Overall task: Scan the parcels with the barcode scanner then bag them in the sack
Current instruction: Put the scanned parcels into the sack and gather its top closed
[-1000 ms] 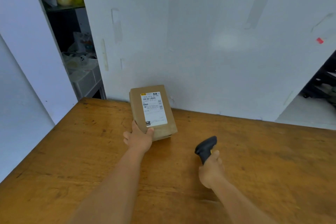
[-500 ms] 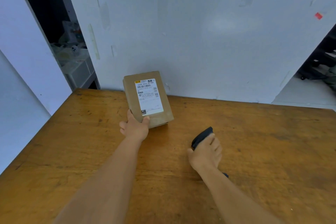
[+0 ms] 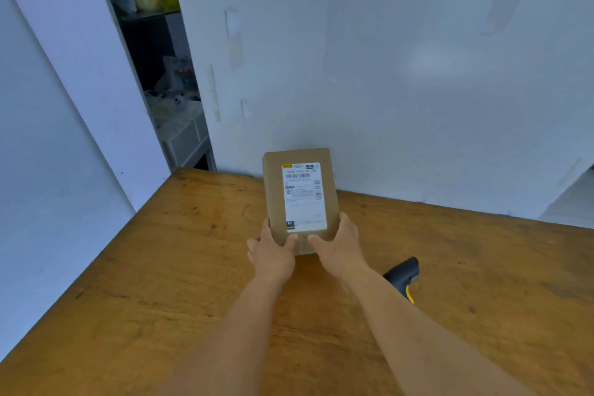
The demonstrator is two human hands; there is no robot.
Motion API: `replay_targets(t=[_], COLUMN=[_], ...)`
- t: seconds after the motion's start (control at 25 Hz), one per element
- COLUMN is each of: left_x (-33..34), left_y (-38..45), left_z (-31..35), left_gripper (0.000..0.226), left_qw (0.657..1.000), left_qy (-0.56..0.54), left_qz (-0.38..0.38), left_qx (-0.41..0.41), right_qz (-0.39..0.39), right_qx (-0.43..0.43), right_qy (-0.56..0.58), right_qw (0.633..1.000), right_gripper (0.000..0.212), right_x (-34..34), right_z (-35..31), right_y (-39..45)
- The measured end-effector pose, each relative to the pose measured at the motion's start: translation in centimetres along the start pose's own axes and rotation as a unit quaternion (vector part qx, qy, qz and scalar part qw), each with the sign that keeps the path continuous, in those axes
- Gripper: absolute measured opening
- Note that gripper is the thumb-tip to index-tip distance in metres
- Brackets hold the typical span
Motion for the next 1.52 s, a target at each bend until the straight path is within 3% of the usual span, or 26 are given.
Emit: replay_targets(t=[0.2,0.36,0.44,0.64,0.84,1.08,1.32,1.52], left_x=[-1.2,-2.4,-3.1,-4.4,-7.4,-9.6,-10.7,-14.0], left_y=[-4.2,-11.1,-16.5,-31.0,-43.9,-57.7,-67.5,-72.8], left_z=[-1.4,-3.9,-4.5,-7.9,-14.1,-23.2,-32.0,-40.7], left_gripper=[0.056,0.05,0.043,0.049,0.048,0.049,0.065,0.063], left_qw=[0.997,0.992,0.984,0.942,0.897,0.812,0.749,0.737], left_qy=[-0.021,-0.07,-0.125,-0.203,-0.207,-0.248,-0.28,-0.295], left_qz=[0.066,0.1,0.13,0.262,0.373,0.485,0.517,0.483], left_qx=[0.04,0.017,-0.005,-0.057,-0.116,-0.209,-0.304,-0.369], right_qz=[0.034,-0.021,-0.062,-0.216,-0.354,-0.487,-0.552,-0.552], right_qx=[-0.029,-0.065,-0.091,-0.142,-0.197,-0.211,-0.185,-0.135], right_qy=[0.003,0.036,0.038,0.001,-0.024,-0.081,-0.182,-0.263], right_qw=[0.999,0.997,0.993,0.966,0.914,0.844,0.792,0.78], right_gripper=[0.082,0.078,0.078,0.081,0.079,0.078,0.077,0.075], right_x=[-0.4,-1.3,-2.0,-3.0,-1.3,3.8,8.8,14.2], right_z=[1.3,1.8,1.7,2.6,4.3,8.8,15.1,19.8], right_y=[-3.8,-8.9,-12.4,-23.5,-35.3,-48.7,-59.7,-67.7])
Point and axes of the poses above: each hand's wrist, its own y-axis towards the middle knuckle, its own x-axis out of the palm, z = x × y, the point moved 5 cm from there along y, towards the middle knuckle, and after that the axes turned 5 degrees about y, right-handed, at the moved point
